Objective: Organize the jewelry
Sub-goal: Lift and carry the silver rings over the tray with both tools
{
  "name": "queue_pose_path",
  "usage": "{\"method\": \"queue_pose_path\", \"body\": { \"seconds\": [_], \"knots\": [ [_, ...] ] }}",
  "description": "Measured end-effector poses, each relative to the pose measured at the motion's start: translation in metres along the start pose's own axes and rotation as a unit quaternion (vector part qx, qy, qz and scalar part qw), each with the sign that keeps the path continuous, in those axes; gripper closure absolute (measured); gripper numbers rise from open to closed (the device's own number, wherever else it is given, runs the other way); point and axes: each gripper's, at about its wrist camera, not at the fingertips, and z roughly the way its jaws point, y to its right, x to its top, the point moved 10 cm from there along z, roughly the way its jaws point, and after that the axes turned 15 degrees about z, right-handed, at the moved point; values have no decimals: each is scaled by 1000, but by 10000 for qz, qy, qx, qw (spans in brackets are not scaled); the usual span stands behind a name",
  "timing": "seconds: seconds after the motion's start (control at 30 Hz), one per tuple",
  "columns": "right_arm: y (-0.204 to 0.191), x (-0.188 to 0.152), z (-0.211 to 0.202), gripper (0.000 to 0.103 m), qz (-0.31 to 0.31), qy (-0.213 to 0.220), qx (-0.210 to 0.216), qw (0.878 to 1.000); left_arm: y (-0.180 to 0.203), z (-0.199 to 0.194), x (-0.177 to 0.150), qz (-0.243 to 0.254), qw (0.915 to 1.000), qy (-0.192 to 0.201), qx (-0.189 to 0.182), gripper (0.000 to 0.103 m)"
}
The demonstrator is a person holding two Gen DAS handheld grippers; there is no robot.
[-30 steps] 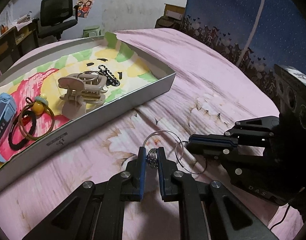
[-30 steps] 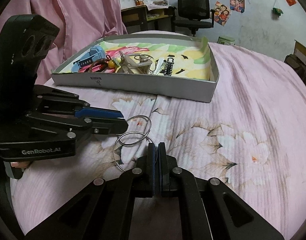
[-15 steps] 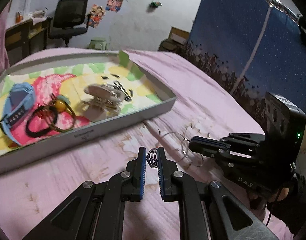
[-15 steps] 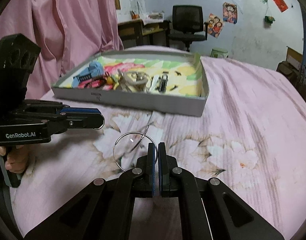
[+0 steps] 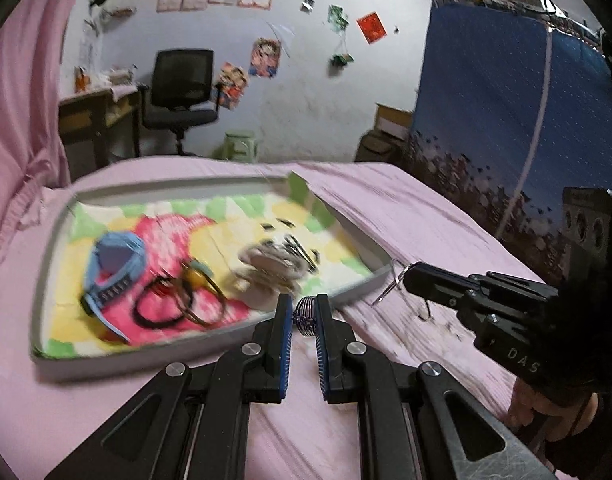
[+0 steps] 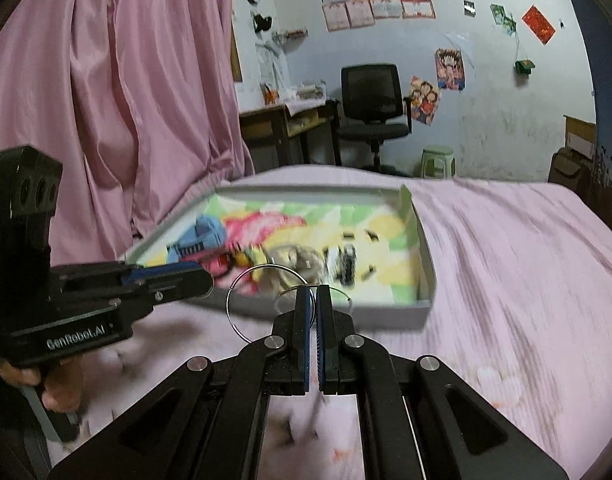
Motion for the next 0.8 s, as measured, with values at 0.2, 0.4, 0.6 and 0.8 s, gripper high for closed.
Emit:
{"method": "queue_pose_path", "body": {
  "seconds": [0.2,0.4,0.6,0.8],
  "knots": [
    [-17,32,19,100,59,230,70,9997,-32,-4,20,-38,9983,208,535,92],
    [-21,61,47,100,221,433,10,9988,-67,0,38,-83,9938,388,1037,92],
    [-17,76,70,100,399,645,-79,9971,-103,11,46,-154,9842,499,1692,92],
    [-16,71,97,100,448,583,-193,9971,-128,24,40,-285,9742,401,2202,92]
  ]
}}
